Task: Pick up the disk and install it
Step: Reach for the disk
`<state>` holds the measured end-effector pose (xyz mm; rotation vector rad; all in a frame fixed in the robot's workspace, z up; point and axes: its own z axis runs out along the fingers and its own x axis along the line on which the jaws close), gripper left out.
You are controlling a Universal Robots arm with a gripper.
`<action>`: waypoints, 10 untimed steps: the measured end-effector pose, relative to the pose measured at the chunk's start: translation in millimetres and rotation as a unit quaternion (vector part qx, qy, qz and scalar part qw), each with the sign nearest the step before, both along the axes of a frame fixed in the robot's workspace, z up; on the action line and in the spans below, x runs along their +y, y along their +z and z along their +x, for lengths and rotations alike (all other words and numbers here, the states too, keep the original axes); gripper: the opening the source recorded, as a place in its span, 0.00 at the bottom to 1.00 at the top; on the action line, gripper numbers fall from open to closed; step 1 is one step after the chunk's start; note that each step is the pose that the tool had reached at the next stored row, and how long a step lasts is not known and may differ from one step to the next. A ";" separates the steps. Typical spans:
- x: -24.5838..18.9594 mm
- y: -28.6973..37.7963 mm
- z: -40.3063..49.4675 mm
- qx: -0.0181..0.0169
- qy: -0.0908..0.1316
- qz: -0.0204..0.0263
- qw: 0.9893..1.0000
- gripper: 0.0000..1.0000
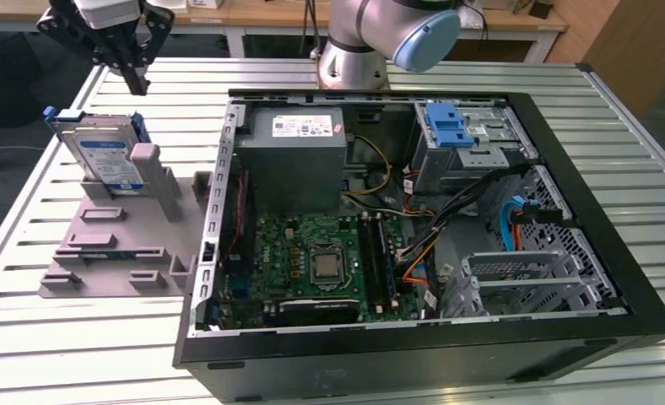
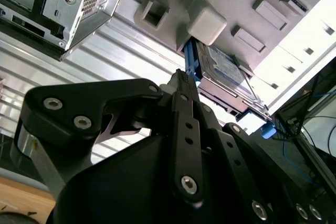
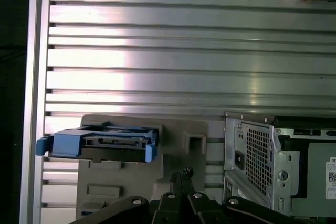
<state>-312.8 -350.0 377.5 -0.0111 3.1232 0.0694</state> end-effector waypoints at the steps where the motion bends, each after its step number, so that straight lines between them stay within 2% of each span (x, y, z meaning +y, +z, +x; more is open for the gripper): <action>1: 0.0 0.0 -0.4 0.000 0.000 0.000 1.000 0.11; 10: 0.0 -0.1 -3.8 0.000 0.000 0.000 1.000 0.11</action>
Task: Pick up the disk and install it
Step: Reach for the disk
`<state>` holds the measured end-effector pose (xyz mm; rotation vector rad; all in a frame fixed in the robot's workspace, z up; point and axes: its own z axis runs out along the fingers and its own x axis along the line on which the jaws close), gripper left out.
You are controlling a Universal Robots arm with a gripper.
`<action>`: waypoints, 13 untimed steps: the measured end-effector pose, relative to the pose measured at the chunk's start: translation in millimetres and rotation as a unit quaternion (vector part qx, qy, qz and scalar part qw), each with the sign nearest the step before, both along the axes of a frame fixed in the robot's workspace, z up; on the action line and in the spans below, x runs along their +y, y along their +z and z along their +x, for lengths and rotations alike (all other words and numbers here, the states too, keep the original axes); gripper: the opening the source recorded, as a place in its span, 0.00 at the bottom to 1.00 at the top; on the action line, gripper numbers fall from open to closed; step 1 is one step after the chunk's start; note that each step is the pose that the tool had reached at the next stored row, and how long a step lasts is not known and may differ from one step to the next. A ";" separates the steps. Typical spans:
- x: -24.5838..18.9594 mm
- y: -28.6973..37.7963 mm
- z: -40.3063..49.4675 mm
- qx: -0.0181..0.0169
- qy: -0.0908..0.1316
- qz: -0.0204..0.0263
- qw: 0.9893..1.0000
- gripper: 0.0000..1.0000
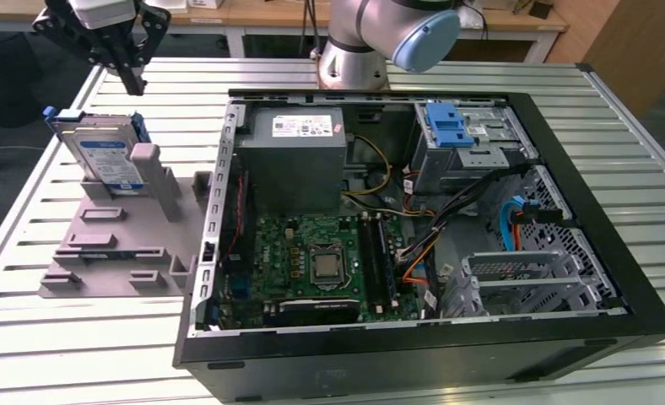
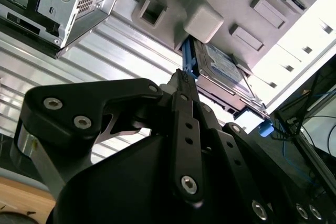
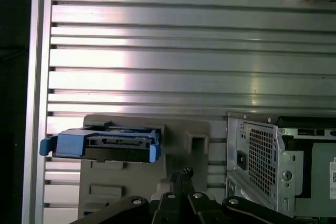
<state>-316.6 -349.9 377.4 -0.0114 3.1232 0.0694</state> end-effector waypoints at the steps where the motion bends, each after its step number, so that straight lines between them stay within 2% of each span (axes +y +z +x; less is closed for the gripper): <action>1: 0.0 0.0 -0.2 0.000 0.000 0.000 1.000 0.11; 13: 0.0 0.0 -3.3 0.000 0.000 0.000 1.000 0.11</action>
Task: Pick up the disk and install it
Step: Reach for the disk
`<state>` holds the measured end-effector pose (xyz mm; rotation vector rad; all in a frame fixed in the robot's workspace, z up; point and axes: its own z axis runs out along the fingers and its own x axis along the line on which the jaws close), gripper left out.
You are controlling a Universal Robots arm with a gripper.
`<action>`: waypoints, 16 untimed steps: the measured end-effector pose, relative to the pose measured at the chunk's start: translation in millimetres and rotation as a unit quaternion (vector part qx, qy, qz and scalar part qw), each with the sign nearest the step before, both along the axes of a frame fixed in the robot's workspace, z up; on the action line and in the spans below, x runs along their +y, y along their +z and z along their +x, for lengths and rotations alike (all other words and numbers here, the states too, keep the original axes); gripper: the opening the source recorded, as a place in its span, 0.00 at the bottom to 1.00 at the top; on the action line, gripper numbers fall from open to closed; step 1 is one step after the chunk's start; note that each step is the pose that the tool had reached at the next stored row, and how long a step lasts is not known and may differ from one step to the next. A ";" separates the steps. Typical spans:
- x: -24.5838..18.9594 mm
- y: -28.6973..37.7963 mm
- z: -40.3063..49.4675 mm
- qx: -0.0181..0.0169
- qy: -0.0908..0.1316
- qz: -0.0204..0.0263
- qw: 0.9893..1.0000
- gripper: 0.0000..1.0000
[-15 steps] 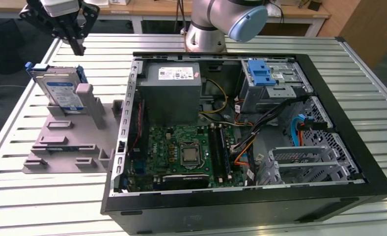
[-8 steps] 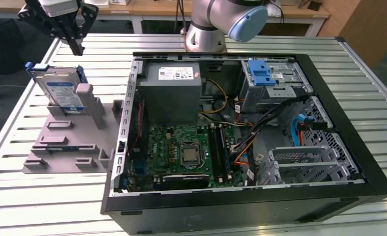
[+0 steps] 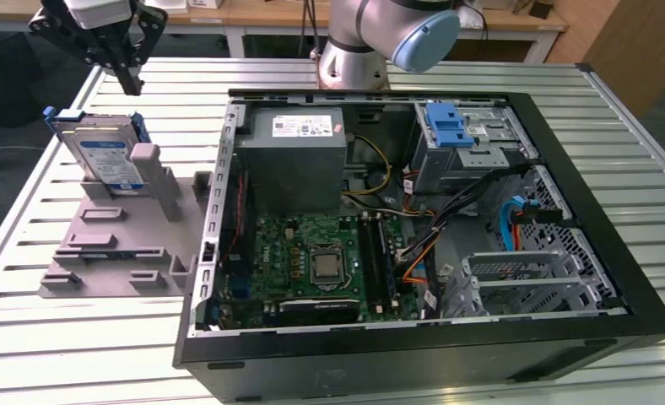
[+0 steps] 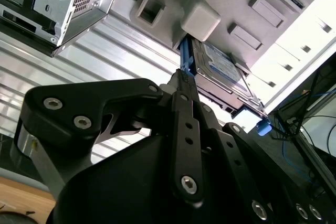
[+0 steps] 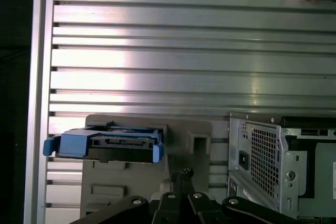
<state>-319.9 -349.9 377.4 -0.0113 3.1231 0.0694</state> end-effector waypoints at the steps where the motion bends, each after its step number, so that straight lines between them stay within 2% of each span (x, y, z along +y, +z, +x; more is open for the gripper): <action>1: 0.0 0.0 -0.2 0.000 0.000 0.000 1.000 0.11; 16: 0.0 0.0 -3.2 0.000 0.000 0.000 1.000 0.11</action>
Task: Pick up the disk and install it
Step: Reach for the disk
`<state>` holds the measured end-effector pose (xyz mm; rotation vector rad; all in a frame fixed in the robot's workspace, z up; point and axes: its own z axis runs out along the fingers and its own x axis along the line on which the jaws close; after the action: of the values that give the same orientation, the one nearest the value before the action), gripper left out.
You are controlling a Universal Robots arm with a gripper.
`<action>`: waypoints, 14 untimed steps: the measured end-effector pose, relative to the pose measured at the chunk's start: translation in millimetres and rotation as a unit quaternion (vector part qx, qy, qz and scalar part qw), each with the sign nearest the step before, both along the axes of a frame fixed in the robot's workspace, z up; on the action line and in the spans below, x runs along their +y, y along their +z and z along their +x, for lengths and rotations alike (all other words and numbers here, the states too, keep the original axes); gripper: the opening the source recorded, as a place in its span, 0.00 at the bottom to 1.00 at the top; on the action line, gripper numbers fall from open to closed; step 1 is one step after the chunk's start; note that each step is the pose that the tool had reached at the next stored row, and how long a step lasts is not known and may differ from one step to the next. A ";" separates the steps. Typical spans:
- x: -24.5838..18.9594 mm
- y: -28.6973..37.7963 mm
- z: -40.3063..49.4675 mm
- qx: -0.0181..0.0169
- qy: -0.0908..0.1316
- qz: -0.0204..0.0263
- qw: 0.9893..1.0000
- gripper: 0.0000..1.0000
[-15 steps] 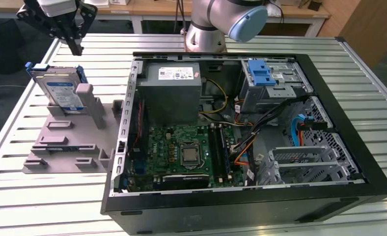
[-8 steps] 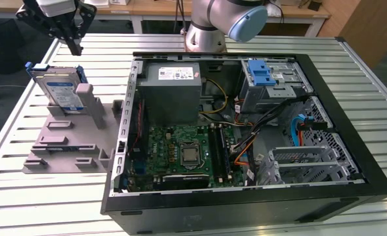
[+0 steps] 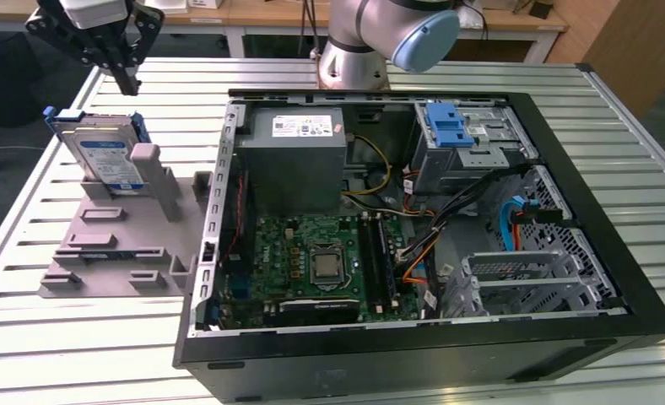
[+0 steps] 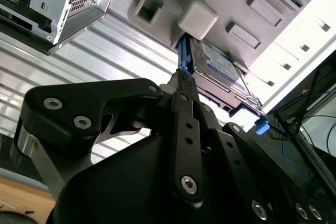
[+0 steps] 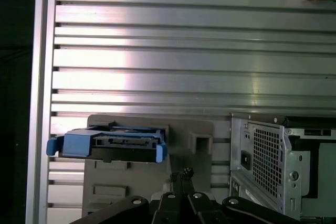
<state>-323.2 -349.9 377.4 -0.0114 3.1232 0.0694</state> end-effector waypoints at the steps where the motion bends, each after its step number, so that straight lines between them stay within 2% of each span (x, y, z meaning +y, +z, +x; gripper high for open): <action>1: 0.0 0.0 -0.2 0.000 0.000 0.000 1.000 0.11; 14: 0.0 -0.2 -10.7 0.000 0.000 0.000 1.000 0.11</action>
<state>-333.9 -349.9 377.3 -0.0113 3.1232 0.0694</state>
